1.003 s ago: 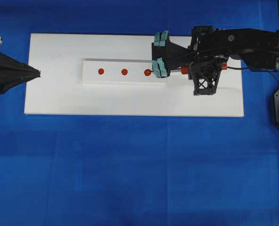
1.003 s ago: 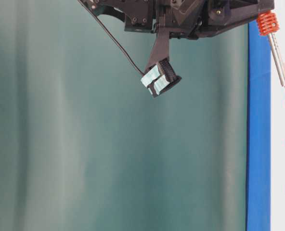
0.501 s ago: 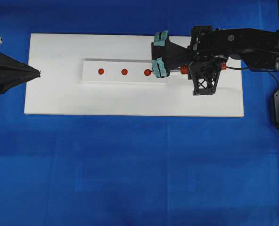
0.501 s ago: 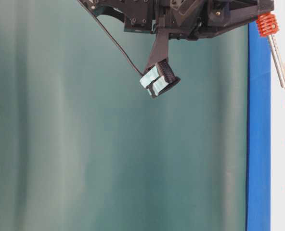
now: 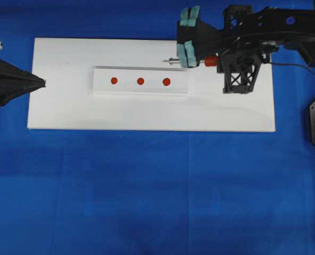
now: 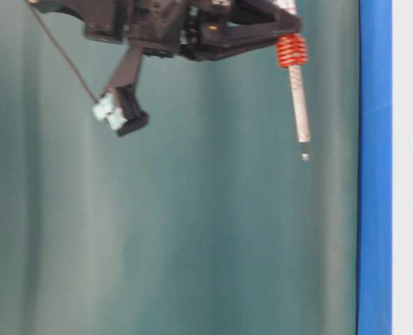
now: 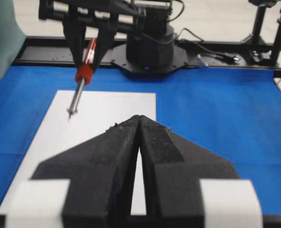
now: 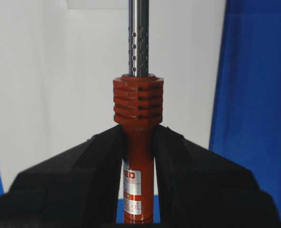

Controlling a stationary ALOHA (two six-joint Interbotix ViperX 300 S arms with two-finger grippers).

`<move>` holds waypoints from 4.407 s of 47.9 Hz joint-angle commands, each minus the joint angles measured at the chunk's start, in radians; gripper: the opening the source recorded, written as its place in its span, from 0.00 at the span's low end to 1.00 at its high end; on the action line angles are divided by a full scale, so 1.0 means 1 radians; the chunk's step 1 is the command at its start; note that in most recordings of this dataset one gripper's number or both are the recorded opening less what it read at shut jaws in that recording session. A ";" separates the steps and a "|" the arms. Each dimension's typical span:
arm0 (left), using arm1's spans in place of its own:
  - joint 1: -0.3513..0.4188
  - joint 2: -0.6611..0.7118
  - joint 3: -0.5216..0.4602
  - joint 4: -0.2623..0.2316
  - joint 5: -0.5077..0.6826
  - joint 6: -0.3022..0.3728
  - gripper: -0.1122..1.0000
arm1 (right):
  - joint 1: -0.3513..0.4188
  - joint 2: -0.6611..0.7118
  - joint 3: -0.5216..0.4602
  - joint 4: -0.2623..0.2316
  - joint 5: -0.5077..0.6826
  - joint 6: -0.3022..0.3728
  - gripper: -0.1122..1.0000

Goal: Touch the tip of the soldering iron to the mark.
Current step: 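Lift the iron and carry it back toward its starting spot, then lower the iron onto the table and open the right gripper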

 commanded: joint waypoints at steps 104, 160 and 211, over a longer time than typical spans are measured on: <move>0.000 0.003 -0.012 0.002 -0.028 -0.029 0.10 | 0.548 0.153 -0.181 -0.049 -0.075 0.565 0.16; 0.000 0.003 -0.012 0.003 -0.028 -0.032 0.10 | 0.514 0.356 -0.291 -0.003 -0.225 0.531 0.16; 0.000 0.003 -0.011 0.002 -0.021 -0.032 0.10 | 0.515 0.518 -0.196 0.054 -0.575 0.577 0.16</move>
